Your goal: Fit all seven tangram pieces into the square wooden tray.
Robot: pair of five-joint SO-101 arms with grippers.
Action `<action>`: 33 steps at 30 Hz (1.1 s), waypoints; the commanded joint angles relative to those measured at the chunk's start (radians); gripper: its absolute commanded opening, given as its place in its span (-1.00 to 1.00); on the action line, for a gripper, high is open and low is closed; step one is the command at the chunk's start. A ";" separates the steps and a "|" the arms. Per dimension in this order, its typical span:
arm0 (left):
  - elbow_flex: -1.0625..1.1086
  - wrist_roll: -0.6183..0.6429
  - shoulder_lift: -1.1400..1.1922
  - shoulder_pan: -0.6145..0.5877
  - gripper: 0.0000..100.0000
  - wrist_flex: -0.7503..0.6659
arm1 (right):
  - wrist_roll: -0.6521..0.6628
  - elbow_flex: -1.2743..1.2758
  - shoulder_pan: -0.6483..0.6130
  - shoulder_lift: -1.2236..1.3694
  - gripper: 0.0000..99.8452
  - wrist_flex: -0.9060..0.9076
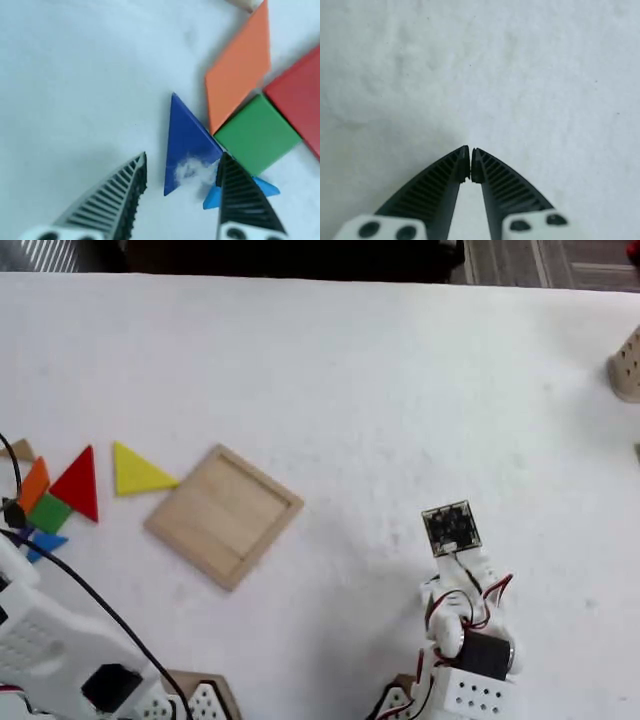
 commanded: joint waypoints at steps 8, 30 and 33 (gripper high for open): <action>0.169 -0.012 -0.008 0.050 -0.50 -0.201 | 0.015 -0.009 0.013 -0.008 -0.96 0.005; 0.244 -0.052 -0.007 0.036 -0.51 -0.213 | 0.015 -0.009 0.013 -0.008 -0.96 0.005; 0.247 -0.044 -0.005 0.044 -0.51 -0.229 | 0.015 -0.009 0.015 -0.008 -0.96 0.005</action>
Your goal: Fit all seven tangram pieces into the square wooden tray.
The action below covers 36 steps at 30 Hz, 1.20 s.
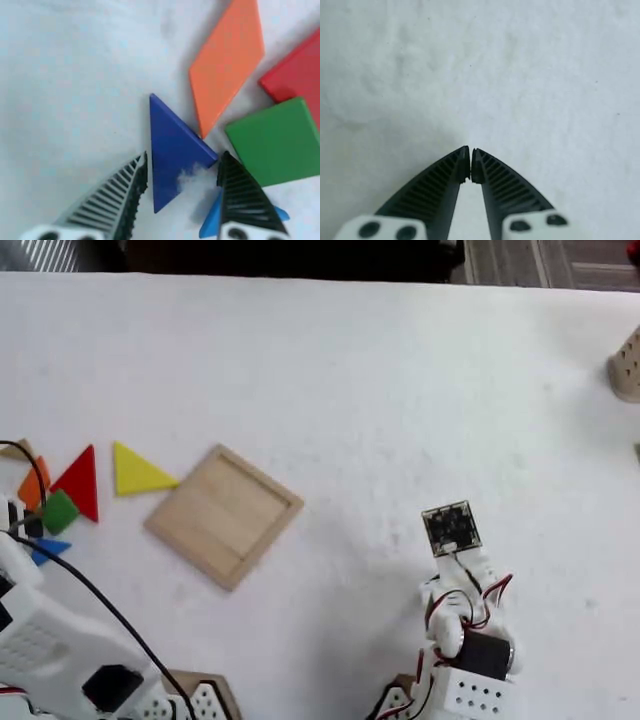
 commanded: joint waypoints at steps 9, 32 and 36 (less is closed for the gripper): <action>0.020 0.002 0.081 0.044 -0.74 -0.021 | 0.015 -0.011 0.015 -0.008 -0.96 0.005; 0.029 0.376 -0.142 0.038 -0.51 0.094 | 0.015 -0.011 0.015 -0.008 -0.96 0.007; 0.026 0.459 -0.140 0.038 -0.46 0.072 | 0.015 -0.011 0.015 -0.008 -0.96 0.007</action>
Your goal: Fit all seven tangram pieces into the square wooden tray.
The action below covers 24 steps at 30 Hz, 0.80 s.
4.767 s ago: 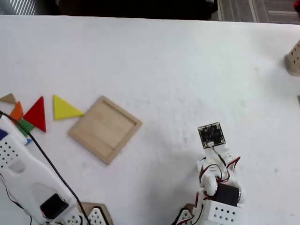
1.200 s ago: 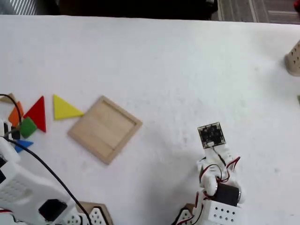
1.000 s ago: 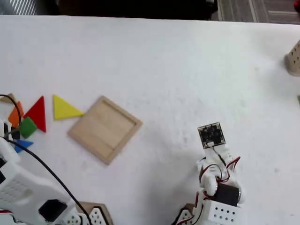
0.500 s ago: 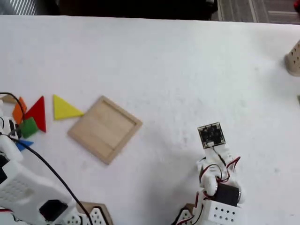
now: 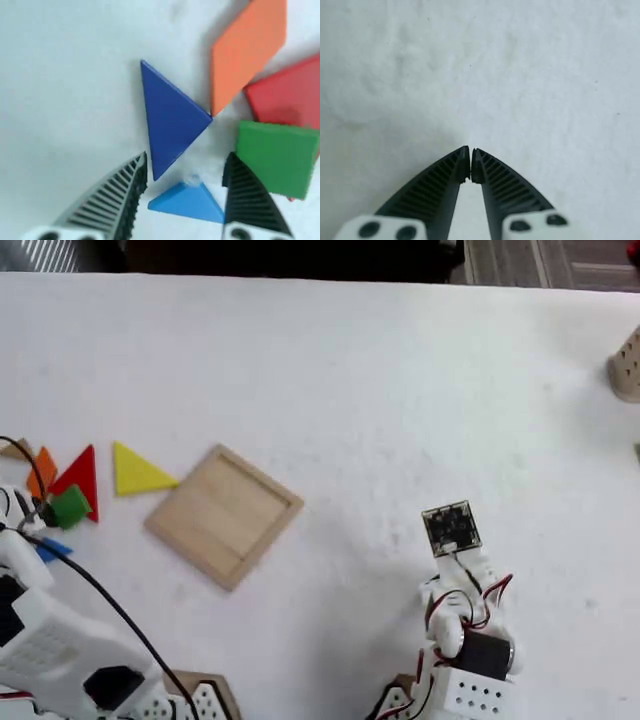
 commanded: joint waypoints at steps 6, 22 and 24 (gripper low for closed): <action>-0.005 0.181 -0.058 -0.007 -0.45 -0.051 | 0.015 -0.011 0.015 -0.008 -0.96 0.007; -0.258 0.230 0.274 -0.022 -0.46 -0.043 | 0.015 -0.011 0.041 -0.008 -0.96 0.007; -0.310 0.227 0.291 -0.024 -0.46 0.006 | 0.015 -0.011 0.041 -0.008 -0.96 0.007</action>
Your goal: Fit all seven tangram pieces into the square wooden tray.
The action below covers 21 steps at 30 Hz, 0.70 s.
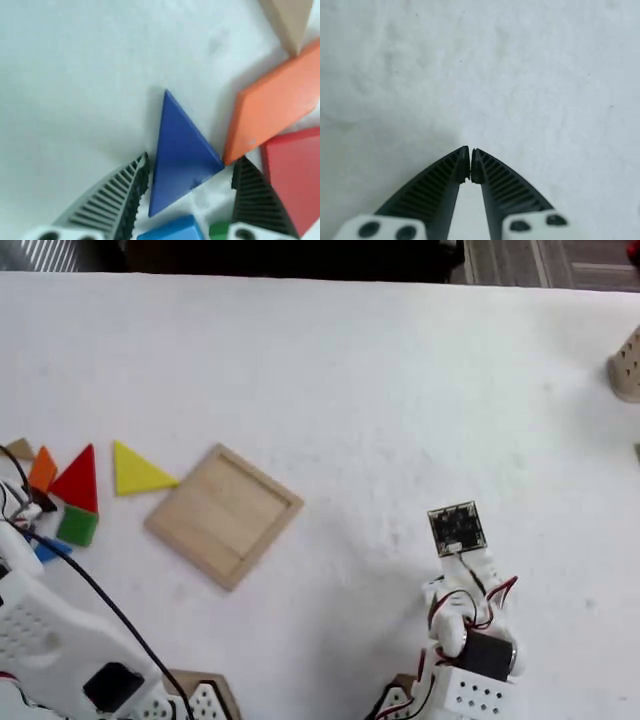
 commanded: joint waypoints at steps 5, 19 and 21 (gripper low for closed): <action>-0.216 0.006 0.079 -0.038 -0.45 0.107 | 0.014 -0.011 0.007 -0.008 -0.96 0.007; -0.110 -0.068 0.074 -0.050 -0.61 0.107 | 0.014 -0.011 0.007 -0.008 -0.96 0.007; -0.115 -0.089 0.074 -0.051 -0.75 0.107 | 0.014 -0.011 0.007 -0.008 -0.96 0.007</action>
